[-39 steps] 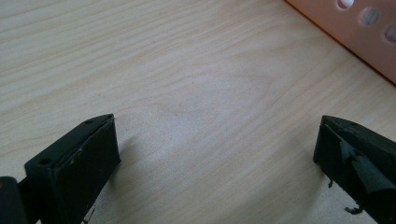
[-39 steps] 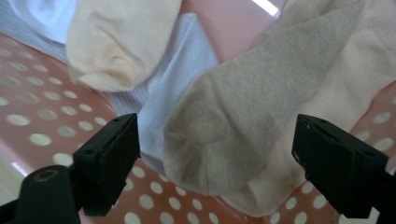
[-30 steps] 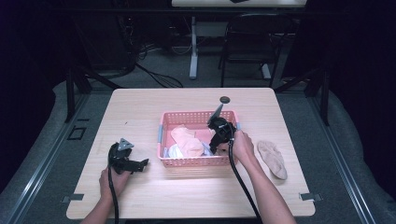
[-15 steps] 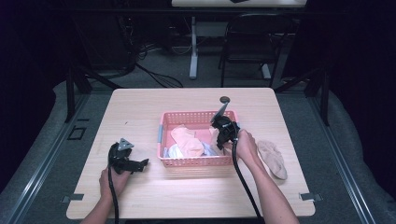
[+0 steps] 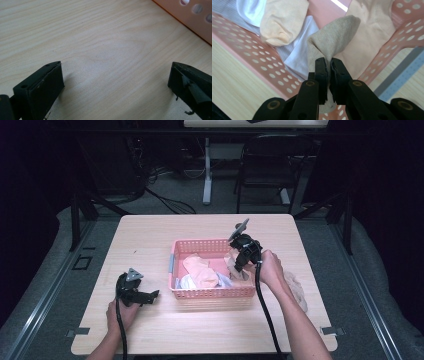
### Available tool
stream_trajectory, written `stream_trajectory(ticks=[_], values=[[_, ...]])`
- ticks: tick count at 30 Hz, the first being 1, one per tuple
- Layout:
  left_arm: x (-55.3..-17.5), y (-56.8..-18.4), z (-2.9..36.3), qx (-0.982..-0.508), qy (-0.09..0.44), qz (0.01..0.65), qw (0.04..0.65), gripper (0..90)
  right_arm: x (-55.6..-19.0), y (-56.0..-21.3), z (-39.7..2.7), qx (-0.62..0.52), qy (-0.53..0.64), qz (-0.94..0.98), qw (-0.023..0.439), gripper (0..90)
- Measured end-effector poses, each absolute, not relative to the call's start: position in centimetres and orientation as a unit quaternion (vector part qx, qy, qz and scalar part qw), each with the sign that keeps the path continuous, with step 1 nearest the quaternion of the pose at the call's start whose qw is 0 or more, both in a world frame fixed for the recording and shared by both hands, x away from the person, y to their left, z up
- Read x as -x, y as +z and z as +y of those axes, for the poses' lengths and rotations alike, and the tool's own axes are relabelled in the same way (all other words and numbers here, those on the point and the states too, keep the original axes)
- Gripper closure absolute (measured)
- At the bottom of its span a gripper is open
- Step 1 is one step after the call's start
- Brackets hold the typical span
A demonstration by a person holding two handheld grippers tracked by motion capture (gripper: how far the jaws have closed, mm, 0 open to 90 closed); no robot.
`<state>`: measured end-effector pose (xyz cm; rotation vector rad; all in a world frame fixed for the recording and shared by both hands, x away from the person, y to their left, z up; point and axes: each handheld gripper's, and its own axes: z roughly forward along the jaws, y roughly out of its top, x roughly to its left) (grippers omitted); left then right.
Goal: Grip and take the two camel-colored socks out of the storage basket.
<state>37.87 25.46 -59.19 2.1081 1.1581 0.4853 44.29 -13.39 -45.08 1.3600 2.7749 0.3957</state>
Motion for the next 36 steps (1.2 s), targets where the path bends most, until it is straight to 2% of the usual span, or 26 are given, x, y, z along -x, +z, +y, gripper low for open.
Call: stream_trajectory(ticks=[14, 25, 36], values=[[-37.9, -59.2, 25.5, -0.809, 0.186, 0.444, 0.337, 0.0, -43.7, -40.6, -13.5, -0.416, 0.131, 0.899, 0.039, 84.2], [-37.9, -59.2, 25.5, -0.809, 0.186, 0.444, 0.337, 0.0, -43.5, -38.4, -13.7, -0.410, 0.136, 0.900, 0.054, 84.0], [-37.9, -59.2, 25.5, -0.809, 0.186, 0.444, 0.337, 0.0, -42.8, -36.9, -16.8, -0.431, 0.139, 0.888, 0.075, 83.9]])
